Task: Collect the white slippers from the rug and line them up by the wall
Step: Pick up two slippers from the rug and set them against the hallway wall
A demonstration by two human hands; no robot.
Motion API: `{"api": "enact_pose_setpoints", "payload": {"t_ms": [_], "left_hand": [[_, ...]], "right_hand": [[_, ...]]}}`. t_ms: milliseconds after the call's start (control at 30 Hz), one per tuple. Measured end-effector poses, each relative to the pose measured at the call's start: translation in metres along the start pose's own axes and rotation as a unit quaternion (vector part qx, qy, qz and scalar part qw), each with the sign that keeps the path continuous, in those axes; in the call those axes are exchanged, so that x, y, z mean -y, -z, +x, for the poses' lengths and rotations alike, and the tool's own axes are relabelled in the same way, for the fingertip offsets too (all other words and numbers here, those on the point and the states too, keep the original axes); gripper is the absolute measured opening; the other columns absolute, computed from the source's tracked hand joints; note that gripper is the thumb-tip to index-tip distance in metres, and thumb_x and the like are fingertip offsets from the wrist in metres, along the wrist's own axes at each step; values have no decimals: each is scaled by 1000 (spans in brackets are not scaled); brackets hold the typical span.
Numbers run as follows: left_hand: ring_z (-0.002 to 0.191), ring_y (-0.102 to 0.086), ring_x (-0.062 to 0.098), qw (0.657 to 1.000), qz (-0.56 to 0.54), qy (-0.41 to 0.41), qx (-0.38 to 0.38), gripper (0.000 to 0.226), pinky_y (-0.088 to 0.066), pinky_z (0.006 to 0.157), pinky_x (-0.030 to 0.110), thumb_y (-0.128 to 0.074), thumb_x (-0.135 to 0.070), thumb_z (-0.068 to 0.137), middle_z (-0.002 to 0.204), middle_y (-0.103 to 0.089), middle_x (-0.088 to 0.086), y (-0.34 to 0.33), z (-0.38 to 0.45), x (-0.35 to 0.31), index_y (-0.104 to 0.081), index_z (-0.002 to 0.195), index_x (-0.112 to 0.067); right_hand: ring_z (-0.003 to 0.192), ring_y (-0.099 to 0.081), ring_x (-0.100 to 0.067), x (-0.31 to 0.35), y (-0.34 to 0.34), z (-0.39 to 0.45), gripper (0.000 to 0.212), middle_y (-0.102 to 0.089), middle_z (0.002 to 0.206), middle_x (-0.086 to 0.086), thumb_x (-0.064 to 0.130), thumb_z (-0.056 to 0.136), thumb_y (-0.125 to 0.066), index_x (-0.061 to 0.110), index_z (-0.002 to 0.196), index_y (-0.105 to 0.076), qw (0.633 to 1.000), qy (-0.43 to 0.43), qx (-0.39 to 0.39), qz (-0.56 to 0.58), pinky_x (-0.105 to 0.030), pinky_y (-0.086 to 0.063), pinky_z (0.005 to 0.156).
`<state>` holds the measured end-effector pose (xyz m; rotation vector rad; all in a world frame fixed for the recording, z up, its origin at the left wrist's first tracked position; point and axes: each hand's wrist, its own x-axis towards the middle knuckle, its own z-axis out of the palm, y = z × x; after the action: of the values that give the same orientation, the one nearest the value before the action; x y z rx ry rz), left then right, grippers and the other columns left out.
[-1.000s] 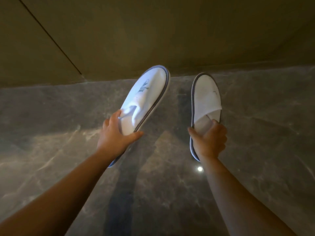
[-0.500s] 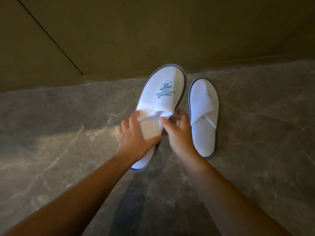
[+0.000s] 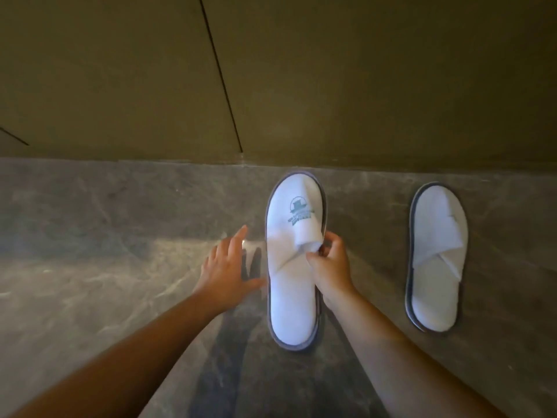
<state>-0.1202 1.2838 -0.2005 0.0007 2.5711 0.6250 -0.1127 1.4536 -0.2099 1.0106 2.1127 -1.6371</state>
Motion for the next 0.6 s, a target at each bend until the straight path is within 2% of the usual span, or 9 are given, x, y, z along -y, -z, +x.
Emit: {"api": "enact_pose_setpoints", "payload": {"t_ms": [167, 267, 367, 467, 533, 600], "left_hand": [[140, -7, 32, 998, 52, 15, 20, 102, -15, 112, 51, -65, -54, 66, 154, -6, 6, -7, 11, 42, -1, 140, -26], [141, 5, 32, 994, 99, 9, 40, 105, -9, 114, 51, -64, -58, 65, 154, 5, 7, -12, 23, 56, 3, 140, -27], [140, 9, 33, 988, 144, 3, 55, 105, -7, 114, 50, -64, -57, 66, 154, 8, 9, -15, 30, 63, 4, 140, -26], [140, 9, 34, 986, 158, -13, 49, 103, -7, 114, 50, -62, -57, 67, 154, 8, 9, -18, 30, 68, 4, 140, -26], [141, 8, 33, 985, 164, -26, 44, 101, -7, 114, 50, -60, -59, 68, 154, 8, 8, -18, 29, 72, 4, 140, -28], [141, 7, 32, 984, 167, -36, 40, 99, -8, 114, 50, -59, -60, 68, 155, 7, 7, -17, 29, 76, 3, 140, -29]], "right_hand": [[94, -57, -21, -19, -30, 12, 36, -59, 118, -10, 26, 84, -54, 20, 118, -43, 999, 0, -12, -31, -38, -52, 78], [103, -55, -24, -14, -36, 15, 38, -54, 121, -12, 25, 83, -56, 15, 117, -43, 993, 55, -38, -95, -40, -50, 84], [120, -43, -29, -12, -35, 4, 62, -43, 133, -13, 27, 77, -65, 13, 129, -34, 975, 107, -70, -181, -48, -40, 101], [128, -32, -32, -27, -42, -21, 88, -32, 142, -15, 36, 67, -71, 14, 137, -21, 953, 108, -67, -276, -43, -29, 107], [133, -25, -31, -40, -52, -37, 98, -19, 149, -15, 47, 66, -68, 17, 140, -11, 925, 98, -40, -364, -40, -25, 108], [135, -20, -34, -50, -61, -42, 99, -11, 151, -19, 47, 67, -67, 15, 141, -11, 908, 104, -35, -404, -43, -22, 109]]}}
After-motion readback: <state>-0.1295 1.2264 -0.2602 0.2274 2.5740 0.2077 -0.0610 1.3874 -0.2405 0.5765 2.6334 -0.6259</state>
